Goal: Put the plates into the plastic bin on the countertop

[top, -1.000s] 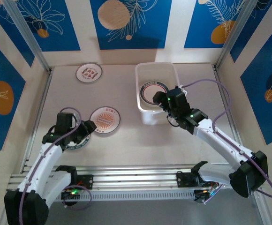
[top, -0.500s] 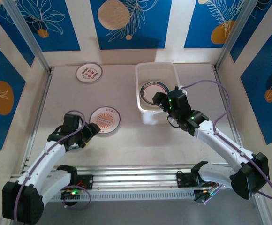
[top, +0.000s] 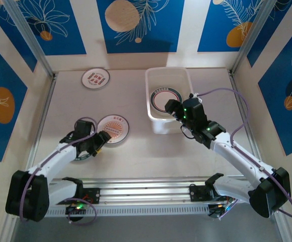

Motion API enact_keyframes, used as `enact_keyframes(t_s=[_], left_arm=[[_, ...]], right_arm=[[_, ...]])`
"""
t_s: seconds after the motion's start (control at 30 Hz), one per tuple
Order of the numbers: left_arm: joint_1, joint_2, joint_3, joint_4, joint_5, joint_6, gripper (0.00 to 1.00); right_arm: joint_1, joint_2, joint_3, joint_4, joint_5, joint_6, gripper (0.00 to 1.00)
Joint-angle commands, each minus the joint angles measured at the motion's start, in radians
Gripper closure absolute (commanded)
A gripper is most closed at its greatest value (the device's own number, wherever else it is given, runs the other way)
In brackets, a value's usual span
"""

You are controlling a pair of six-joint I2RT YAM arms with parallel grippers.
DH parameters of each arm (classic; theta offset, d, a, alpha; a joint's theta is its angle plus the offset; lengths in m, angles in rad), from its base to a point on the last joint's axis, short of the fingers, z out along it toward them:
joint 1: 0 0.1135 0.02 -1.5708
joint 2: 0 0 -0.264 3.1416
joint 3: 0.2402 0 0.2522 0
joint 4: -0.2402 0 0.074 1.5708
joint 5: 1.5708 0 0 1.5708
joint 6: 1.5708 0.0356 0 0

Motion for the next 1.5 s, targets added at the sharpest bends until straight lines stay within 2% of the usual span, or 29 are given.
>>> enact_keyframes(t_s=[0.0, 0.6, 0.8, 1.1, 1.47], left_arm=[[-0.014, 0.034, 0.022, 0.057, -0.005, -0.013, 0.31], [-0.022, 0.187, 0.05, 0.186, -0.005, -0.004, 0.49], [-0.024, 0.208, 0.042, 0.209, -0.006, -0.004, 0.58], [-0.028, 0.187, 0.034, 0.213, -0.012, -0.002, 0.75], [-0.041, 0.136, 0.009, 0.239, -0.009, 0.005, 0.89]], right_arm=[[-0.012, 0.01, -0.041, -0.097, -0.025, 0.019, 0.17], [-0.04, 0.049, -0.024, -0.101, -0.047, 0.018, 0.17], [-0.041, 0.044, -0.025, -0.111, -0.05, 0.016, 0.17], [-0.041, 0.029, -0.032, -0.114, -0.052, 0.023, 0.18], [-0.025, -0.009, -0.043, -0.126, -0.041, 0.032, 0.18]])
